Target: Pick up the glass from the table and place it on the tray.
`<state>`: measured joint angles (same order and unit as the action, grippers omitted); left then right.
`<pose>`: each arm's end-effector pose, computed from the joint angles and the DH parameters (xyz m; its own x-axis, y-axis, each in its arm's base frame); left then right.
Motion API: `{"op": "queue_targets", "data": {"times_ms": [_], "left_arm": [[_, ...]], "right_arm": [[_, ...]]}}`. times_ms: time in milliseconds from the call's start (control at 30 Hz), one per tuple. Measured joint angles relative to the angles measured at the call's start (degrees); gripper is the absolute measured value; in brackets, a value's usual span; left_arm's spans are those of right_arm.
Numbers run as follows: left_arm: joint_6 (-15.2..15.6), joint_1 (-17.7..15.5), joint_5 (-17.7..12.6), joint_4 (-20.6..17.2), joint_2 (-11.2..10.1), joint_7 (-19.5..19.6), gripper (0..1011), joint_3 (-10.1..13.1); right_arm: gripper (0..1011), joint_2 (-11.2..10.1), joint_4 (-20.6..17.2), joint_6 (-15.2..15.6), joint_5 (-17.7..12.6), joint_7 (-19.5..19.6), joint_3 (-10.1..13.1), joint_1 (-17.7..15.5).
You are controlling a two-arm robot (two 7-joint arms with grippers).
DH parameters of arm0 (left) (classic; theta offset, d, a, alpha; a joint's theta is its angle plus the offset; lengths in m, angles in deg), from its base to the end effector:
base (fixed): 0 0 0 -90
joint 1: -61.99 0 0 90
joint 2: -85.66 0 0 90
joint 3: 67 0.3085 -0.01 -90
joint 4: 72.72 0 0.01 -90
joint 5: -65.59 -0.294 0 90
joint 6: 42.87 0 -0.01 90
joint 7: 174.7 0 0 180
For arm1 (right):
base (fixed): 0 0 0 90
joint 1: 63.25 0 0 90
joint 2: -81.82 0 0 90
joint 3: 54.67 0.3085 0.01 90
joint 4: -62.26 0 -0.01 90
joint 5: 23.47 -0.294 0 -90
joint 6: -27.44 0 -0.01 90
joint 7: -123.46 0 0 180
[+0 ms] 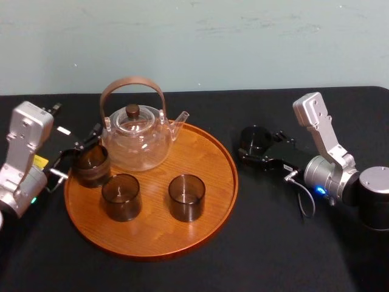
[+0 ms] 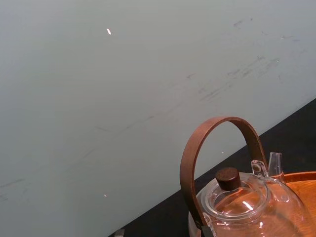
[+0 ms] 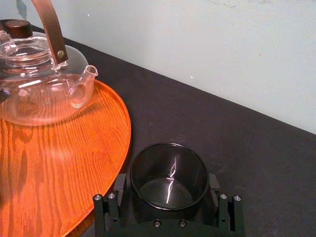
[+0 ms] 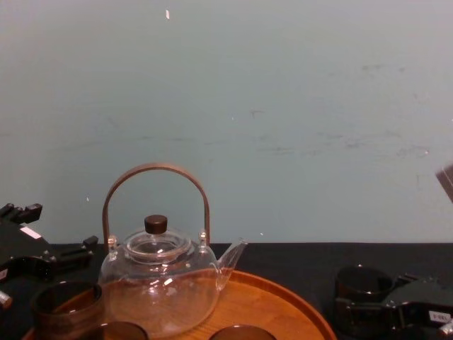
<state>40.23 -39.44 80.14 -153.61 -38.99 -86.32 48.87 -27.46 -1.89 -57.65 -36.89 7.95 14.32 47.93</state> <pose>0.3471 0.0971 -0.3144 0.2923 0.8802 0.3738 -0.9552 0.2873 0.0706 0.4083 -0.0543 -0.3336 0.5879 -0.8062 0.0668 0.7776 0.5404 -0.3215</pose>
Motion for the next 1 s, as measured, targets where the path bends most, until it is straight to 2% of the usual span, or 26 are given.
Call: {"op": "queue_targets", "data": {"times_ms": [167,300,1000], "left_arm": [[0.0,0.0,0.0,0.0,0.0,0.0,1001,0.0],[0.0,0.0,-0.01,0.0,0.0,0.0,1001,0.0],[0.0,0.0,0.0,0.0,0.0,0.0,1001,0.0]], "right_arm": [[993,0.0,-0.01,0.01,0.0,0.0,0.02,0.0],[903,0.0,-0.02,0.03,0.0,0.0,0.05,0.0],[901,-0.18,-0.61,0.36,-0.57,-0.12,0.3,-0.13]]}}
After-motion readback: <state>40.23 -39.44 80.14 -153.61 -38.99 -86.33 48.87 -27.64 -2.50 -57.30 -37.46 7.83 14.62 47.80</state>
